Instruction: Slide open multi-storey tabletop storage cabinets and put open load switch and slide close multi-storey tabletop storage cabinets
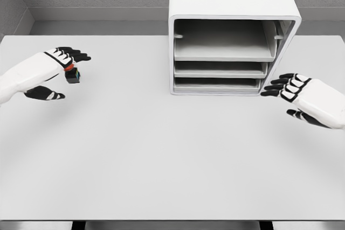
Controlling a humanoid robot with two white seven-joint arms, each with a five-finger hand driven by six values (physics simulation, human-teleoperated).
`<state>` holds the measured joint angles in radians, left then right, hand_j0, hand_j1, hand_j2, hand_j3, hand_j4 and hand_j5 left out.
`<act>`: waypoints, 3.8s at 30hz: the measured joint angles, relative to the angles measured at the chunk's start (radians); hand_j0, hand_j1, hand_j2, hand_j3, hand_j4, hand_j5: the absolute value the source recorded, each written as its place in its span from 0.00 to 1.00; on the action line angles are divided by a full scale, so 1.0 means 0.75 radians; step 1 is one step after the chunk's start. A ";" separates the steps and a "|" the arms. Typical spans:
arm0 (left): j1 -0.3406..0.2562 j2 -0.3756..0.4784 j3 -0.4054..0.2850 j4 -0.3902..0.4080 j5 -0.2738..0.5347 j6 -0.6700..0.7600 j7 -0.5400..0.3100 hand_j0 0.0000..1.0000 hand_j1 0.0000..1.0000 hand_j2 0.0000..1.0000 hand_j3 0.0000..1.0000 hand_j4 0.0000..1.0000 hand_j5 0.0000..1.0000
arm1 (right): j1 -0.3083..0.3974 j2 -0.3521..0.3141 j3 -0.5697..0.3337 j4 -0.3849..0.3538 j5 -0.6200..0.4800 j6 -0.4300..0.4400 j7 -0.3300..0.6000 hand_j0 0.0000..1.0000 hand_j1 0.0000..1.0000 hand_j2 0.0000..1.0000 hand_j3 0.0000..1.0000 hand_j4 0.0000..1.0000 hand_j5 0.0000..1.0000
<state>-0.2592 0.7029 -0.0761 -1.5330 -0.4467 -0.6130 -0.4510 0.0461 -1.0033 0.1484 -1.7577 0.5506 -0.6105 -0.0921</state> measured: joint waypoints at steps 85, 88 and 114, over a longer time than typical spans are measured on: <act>-0.558 -0.154 -0.366 0.838 -0.229 0.001 0.003 0.45 0.45 0.45 0.45 0.45 0.45 | -0.783 0.475 0.619 0.516 0.001 0.000 0.064 0.80 0.80 0.80 0.80 0.80 0.80; -0.560 -0.154 -0.366 0.833 -0.227 0.000 0.002 0.42 0.42 0.42 0.42 0.42 0.42 | -0.773 0.458 0.617 0.500 -0.003 0.000 0.063 0.81 0.81 0.81 0.81 0.81 0.81; -0.554 -0.118 -0.353 0.670 -0.173 0.000 0.005 0.40 0.40 0.40 0.40 0.40 0.40 | -0.667 0.290 0.605 0.344 -0.042 0.000 0.055 0.81 0.81 0.81 0.81 0.81 0.81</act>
<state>-0.6749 0.6147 -0.3404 -1.0307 -0.5762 -0.6132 -0.4475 -0.4541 -0.7858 0.6023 -1.4997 0.5189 -0.6107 -0.0510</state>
